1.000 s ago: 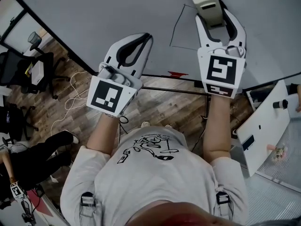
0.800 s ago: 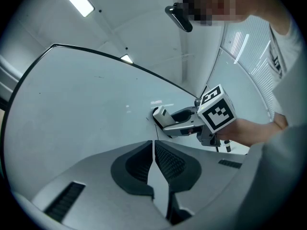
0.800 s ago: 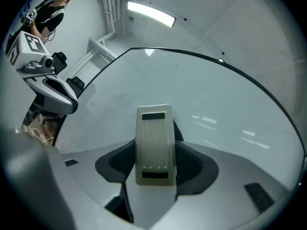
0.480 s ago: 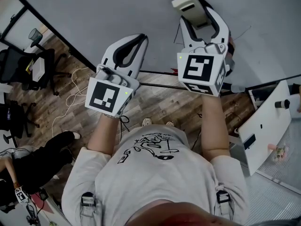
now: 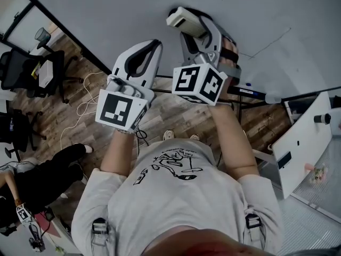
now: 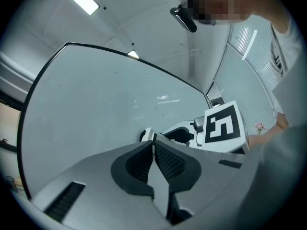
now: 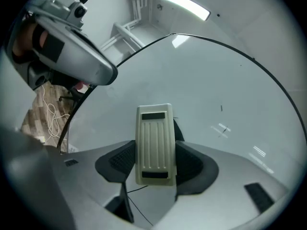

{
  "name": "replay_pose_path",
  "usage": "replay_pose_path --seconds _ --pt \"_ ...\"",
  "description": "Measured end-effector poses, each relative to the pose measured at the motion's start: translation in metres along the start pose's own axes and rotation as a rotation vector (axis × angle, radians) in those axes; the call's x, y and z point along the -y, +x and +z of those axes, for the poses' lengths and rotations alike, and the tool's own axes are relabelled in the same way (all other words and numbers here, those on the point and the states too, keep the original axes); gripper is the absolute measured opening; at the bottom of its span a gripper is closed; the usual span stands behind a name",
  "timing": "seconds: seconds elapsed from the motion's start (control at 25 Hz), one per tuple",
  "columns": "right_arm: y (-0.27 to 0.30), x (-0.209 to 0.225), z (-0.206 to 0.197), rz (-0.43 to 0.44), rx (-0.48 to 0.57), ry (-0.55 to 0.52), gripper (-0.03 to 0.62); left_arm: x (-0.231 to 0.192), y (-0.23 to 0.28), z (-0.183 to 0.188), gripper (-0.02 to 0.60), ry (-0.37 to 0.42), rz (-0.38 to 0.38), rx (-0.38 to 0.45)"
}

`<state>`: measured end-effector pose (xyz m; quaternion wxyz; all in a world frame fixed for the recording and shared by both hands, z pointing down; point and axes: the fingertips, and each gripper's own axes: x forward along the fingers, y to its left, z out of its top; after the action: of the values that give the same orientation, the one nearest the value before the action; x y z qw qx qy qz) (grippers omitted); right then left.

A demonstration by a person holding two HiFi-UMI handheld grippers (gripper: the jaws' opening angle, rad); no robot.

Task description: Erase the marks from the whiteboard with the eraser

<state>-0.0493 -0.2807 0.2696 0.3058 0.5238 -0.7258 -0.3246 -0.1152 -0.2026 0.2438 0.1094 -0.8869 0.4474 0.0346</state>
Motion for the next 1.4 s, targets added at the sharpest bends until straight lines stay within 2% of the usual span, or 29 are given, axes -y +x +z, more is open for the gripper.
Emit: replay_pose_path --seconds 0.12,0.24,0.32,0.52,0.76,0.88,1.16,1.4 --pt "0.004 -0.010 0.001 0.013 0.002 -0.004 0.256 0.000 -0.002 -0.003 0.032 -0.005 0.004 -0.011" --pt "-0.004 -0.008 0.010 0.052 0.040 0.056 0.257 0.000 -0.004 -0.004 0.032 -0.010 0.002 -0.013" --pt "-0.017 0.003 0.014 0.047 0.070 0.097 0.258 0.003 0.000 -0.002 0.032 -0.014 -0.008 -0.008" --pt "-0.052 0.067 0.003 -0.044 0.102 0.178 0.257 0.021 0.018 0.005 0.031 -0.017 -0.049 0.010" --pt "-0.073 0.158 -0.046 -0.207 0.040 0.233 0.258 0.035 0.037 0.012 0.032 -0.014 -0.091 0.035" --pt "-0.074 0.181 -0.071 -0.233 0.014 0.264 0.258 0.040 0.044 0.012 0.032 -0.012 -0.100 0.035" --pt "-0.064 0.179 -0.073 -0.221 0.023 0.269 0.256 0.040 0.048 0.010 0.032 -0.013 -0.098 0.024" --pt "-0.051 0.155 -0.069 -0.184 0.020 0.267 0.256 0.033 0.043 0.005 0.032 -0.013 -0.077 0.008"
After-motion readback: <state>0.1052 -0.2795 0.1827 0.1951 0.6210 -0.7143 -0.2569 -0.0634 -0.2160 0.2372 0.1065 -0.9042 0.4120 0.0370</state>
